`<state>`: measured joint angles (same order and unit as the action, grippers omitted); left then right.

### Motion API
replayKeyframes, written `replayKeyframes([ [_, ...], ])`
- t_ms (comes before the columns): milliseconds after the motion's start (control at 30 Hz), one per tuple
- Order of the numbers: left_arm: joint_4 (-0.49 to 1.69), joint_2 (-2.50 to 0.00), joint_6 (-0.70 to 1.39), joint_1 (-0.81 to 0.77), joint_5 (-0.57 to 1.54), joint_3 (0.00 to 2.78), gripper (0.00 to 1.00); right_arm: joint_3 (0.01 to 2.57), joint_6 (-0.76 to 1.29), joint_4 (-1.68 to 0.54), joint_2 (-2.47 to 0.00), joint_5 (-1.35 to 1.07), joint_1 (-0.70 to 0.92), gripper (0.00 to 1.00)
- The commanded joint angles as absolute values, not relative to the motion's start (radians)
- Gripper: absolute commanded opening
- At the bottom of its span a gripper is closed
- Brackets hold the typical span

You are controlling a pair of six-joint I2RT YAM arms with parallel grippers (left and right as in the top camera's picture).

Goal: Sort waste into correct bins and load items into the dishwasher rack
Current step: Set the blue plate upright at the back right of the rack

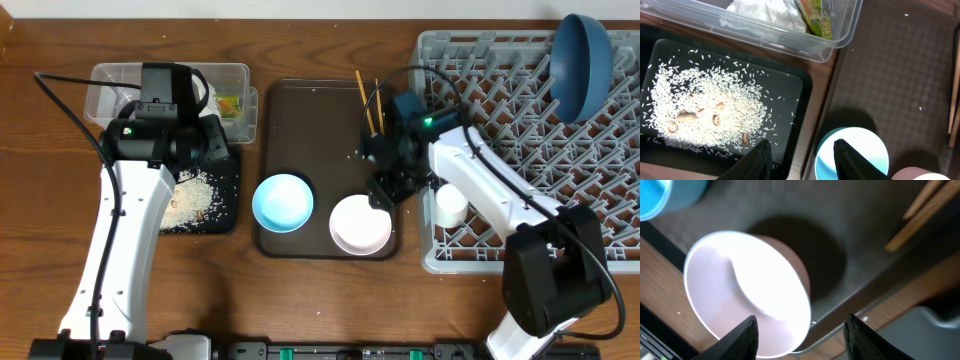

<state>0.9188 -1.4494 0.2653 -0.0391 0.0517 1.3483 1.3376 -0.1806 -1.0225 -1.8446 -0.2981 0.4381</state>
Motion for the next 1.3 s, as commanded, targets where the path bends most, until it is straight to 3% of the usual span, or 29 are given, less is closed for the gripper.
replayKeyframes([
  [0,0.922,-1.454,0.26,-0.034,0.04,1.346,0.44,1.278,-0.176,-0.983,-1.854,-0.33,0.467,0.5],
  [167,0.922,-1.455,0.26,-0.034,0.04,1.346,0.44,1.2,-0.147,-0.885,-1.854,-0.33,0.484,0.43],
  [367,0.922,-1.457,0.26,-0.034,0.04,1.346,0.43,1.173,-0.108,-0.84,-1.853,-0.326,0.485,0.03],
  [400,0.922,-1.457,0.26,-0.034,0.04,1.346,0.44,1.175,-0.087,-0.839,-1.853,-0.317,0.485,0.01],
  [633,0.922,-1.457,0.261,-0.034,0.04,1.346,0.44,1.242,-0.003,-0.852,-1.838,-0.307,0.485,0.01],
  [767,0.921,-1.457,0.261,-0.034,0.04,1.346,0.44,1.364,0.061,-0.91,-1.795,-0.168,0.484,0.01],
  [1000,0.919,-1.457,0.261,-0.034,0.04,1.346,0.45,1.604,0.249,-0.968,-1.691,0.341,0.464,0.01],
  [1133,0.919,-1.457,0.261,-0.034,0.04,1.346,0.45,1.623,0.301,-0.884,-1.644,0.747,0.445,0.01],
  [1267,0.92,-1.457,0.261,-0.034,0.04,1.346,0.45,1.622,0.299,-0.783,-1.661,0.991,0.407,0.01],
])
